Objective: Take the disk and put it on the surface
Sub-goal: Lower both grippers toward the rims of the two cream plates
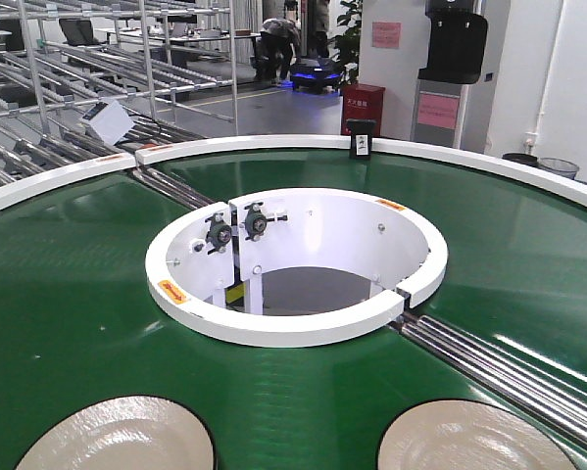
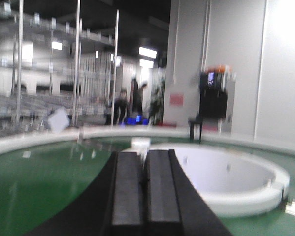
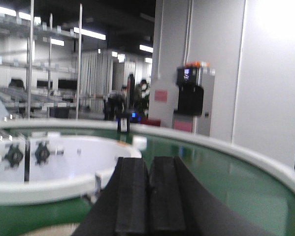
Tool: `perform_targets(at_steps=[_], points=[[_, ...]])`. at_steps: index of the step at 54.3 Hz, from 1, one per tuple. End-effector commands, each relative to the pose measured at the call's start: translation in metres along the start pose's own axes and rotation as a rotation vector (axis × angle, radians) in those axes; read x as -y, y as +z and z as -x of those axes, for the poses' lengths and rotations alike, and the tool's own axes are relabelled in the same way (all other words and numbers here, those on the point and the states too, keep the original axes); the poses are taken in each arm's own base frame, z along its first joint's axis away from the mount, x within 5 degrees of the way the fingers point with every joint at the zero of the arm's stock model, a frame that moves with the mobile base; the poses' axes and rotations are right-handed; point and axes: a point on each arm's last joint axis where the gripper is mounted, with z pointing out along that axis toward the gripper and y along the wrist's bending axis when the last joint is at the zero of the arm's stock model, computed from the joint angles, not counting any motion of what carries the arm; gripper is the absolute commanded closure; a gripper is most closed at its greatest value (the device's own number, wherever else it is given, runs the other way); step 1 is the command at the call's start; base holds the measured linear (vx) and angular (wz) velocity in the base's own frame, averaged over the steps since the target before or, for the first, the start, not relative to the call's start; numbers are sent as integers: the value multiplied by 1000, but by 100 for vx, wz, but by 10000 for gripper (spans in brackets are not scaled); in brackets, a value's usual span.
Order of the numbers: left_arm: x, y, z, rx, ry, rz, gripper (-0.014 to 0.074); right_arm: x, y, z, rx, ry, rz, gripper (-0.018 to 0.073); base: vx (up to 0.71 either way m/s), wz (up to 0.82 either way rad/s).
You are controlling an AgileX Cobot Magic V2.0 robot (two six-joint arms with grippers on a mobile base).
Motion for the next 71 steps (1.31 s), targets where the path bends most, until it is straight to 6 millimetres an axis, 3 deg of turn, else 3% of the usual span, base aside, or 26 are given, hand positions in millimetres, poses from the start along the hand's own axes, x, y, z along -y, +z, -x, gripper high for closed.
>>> perform_targets(at_steps=[1, 10, 19, 23, 24, 38, 44, 49, 59, 71], points=[[4, -2, 50, 245, -29, -24, 604, 5, -2, 53, 222, -6, -17, 487, 0, 0], [10, -5, 113, 260, 81, -10, 604, 15, 9, 118, 118, -20, -42, 487, 0, 0], [12, 11, 149, 108, 253, 13, 604, 21, 39, 147, -68, -16, -47, 487, 0, 0], [12, 26, 147, 29, 277, 11, 604, 21, 54, 144, -134, -15, -42, 487, 0, 0], [11, 47, 136, -68, 276, 6, 602, 21, 73, 132, -227, -13, -33, 487, 0, 0], [7, 82, 102, -338, 274, -5, 552, 19, 102, 103, -420, -13, -18, 453, 0, 0], [6, 91, 91, -415, 273, -8, 478, 19, 109, 97, -457, -13, -13, 407, 0, 0], [6, 99, 83, -462, 272, -10, 366, 18, 113, 92, -480, -13, -11, 345, 0, 0], [5, 106, 74, -518, 267, -14, 183, 18, 118, 87, -510, -13, -7, 169, 0, 0], [5, 110, 68, -551, 200, -3, 169, 17, 119, 78, -595, -1, -8, 33, 0, 0]])
